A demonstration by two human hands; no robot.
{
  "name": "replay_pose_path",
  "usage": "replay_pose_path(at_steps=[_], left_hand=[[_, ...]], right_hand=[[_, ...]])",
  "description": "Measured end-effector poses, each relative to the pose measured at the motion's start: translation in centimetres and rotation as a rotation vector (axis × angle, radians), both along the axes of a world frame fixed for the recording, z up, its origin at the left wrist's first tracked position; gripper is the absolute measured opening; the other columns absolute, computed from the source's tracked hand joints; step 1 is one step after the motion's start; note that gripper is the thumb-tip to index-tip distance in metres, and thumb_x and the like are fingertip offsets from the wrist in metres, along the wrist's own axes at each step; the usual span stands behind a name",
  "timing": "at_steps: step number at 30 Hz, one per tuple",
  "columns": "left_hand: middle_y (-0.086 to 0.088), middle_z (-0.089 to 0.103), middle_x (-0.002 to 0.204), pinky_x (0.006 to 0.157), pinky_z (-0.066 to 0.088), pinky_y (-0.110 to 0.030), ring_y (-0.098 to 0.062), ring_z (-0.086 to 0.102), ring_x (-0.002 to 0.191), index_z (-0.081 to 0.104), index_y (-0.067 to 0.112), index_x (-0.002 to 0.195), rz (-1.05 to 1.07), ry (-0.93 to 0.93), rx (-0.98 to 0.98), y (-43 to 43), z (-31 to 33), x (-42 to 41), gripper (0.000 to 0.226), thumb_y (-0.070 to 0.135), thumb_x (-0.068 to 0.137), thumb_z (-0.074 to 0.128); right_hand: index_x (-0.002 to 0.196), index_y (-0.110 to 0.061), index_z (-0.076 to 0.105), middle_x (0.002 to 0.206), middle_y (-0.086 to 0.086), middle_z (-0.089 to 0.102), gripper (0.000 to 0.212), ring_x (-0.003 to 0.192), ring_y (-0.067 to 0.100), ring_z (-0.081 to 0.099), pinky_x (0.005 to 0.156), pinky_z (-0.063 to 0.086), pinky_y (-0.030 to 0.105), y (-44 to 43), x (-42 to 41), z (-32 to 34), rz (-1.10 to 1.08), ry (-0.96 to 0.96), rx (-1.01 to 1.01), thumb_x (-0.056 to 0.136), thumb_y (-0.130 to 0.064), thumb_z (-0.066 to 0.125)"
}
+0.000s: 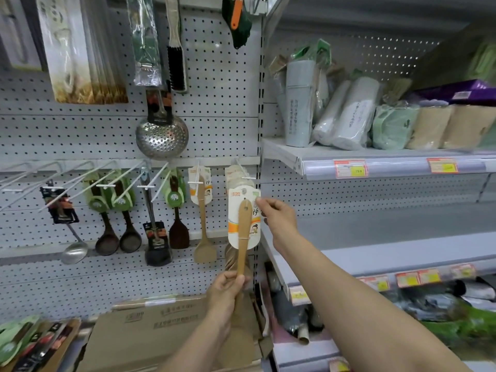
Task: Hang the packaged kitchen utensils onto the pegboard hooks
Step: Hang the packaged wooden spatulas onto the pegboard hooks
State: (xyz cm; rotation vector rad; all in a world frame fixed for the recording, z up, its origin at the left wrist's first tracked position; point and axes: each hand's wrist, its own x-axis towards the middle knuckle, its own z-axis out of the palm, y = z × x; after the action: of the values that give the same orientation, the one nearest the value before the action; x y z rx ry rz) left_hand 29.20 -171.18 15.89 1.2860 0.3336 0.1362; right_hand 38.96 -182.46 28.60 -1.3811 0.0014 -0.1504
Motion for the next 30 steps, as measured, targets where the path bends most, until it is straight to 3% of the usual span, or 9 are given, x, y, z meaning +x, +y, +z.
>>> replay_pose_path(at_steps=[4, 7, 15, 21, 24, 26, 28, 30], left_hand=[[-0.006, 0.078, 0.092, 0.082, 0.052, -0.034, -0.022, 0.071, 0.095, 0.067, 0.008, 0.097, -0.006, 0.017, -0.014, -0.3, -0.1, 0.9, 0.007, 0.006, 0.094, 0.062], [-0.006, 0.078, 0.092, 0.087, 0.052, -0.037, -0.023, 0.071, 0.099, 0.068, 0.008, 0.096, -0.018, 0.033, -0.007, -0.3, -0.7, 1.6, 0.006, 0.007, 0.093, 0.063], [-0.007, 0.078, 0.089, 0.084, 0.051, -0.031, -0.022, 0.071, 0.096, 0.068, 0.004, 0.1, -0.011, 0.044, -0.028, 0.0, -2.0, 3.8, 0.009, 0.006, 0.093, 0.063], [-0.002, 0.078, 0.091, 0.099, 0.051, -0.041, -0.021, 0.071, 0.098, 0.07, 0.009, 0.101, -0.05, 0.075, 0.01, 0.4, -2.6, 7.5, 0.009, 0.012, 0.094, 0.064], [0.0, 0.078, 0.092, 0.096, 0.048, -0.046, -0.02, 0.066, 0.082, 0.07, 0.01, 0.102, -0.075, 0.085, 0.044, 0.9, -2.7, 9.6, 0.01, 0.015, 0.095, 0.064], [0.003, 0.078, 0.094, 0.103, 0.044, -0.055, -0.012, 0.06, 0.071, 0.068, 0.011, 0.103, -0.094, 0.088, 0.078, 1.3, -3.0, 11.0, 0.011, 0.017, 0.096, 0.063], [0.004, 0.078, 0.094, 0.106, 0.041, -0.053, -0.013, 0.064, 0.077, 0.068, 0.011, 0.104, -0.096, 0.084, 0.088, 1.8, -3.3, 12.2, 0.011, 0.017, 0.095, 0.064], [0.005, 0.078, 0.094, 0.105, 0.043, -0.048, -0.019, 0.068, 0.095, 0.067, 0.012, 0.103, -0.088, 0.084, 0.088, 2.4, -3.6, 13.2, 0.01, 0.017, 0.095, 0.064]], right_hand=[[0.1, -0.003, 0.072, 0.079, -0.003, 0.067, 0.014, 0.064, 0.004, 0.056, 0.053, 0.046, 0.011, -0.2, 0.7, 0.5, -0.037, 0.026, 0.014, 0.091, -0.014, 0.073], [0.101, -0.002, 0.071, 0.077, -0.003, 0.066, 0.014, 0.059, 0.003, 0.055, 0.045, 0.043, 0.008, -0.2, 1.4, 0.2, -0.045, 0.052, 0.003, 0.092, -0.013, 0.073], [0.097, -0.005, 0.07, 0.078, -0.003, 0.065, 0.009, 0.063, 0.005, 0.055, 0.044, 0.041, 0.006, 0.3, 3.5, -0.8, -0.053, 0.088, -0.004, 0.091, -0.011, 0.073], [0.091, -0.014, 0.072, 0.083, -0.007, 0.07, 0.005, 0.073, 0.007, 0.061, 0.054, 0.045, 0.012, 1.0, 6.1, -0.7, -0.058, 0.083, -0.091, 0.092, -0.019, 0.073], [0.09, -0.017, 0.07, 0.091, -0.003, 0.071, 0.007, 0.08, 0.012, 0.064, 0.063, 0.047, 0.021, 1.5, 7.5, -0.8, -0.022, 0.084, -0.13, 0.095, -0.023, 0.069], [0.09, -0.019, 0.069, 0.093, -0.002, 0.071, 0.01, 0.081, 0.011, 0.063, 0.066, 0.047, 0.024, 1.7, 8.1, -0.7, 0.003, 0.081, -0.168, 0.097, -0.025, 0.066], [0.093, -0.018, 0.068, 0.093, -0.004, 0.07, 0.011, 0.083, 0.009, 0.063, 0.066, 0.046, 0.023, 1.7, 8.8, -0.7, 0.034, 0.068, -0.209, 0.099, -0.027, 0.063], [0.095, -0.015, 0.067, 0.089, -0.006, 0.069, 0.012, 0.079, 0.004, 0.062, 0.062, 0.045, 0.019, 1.7, 9.4, -0.5, 0.05, 0.05, -0.234, 0.1, -0.024, 0.061]])
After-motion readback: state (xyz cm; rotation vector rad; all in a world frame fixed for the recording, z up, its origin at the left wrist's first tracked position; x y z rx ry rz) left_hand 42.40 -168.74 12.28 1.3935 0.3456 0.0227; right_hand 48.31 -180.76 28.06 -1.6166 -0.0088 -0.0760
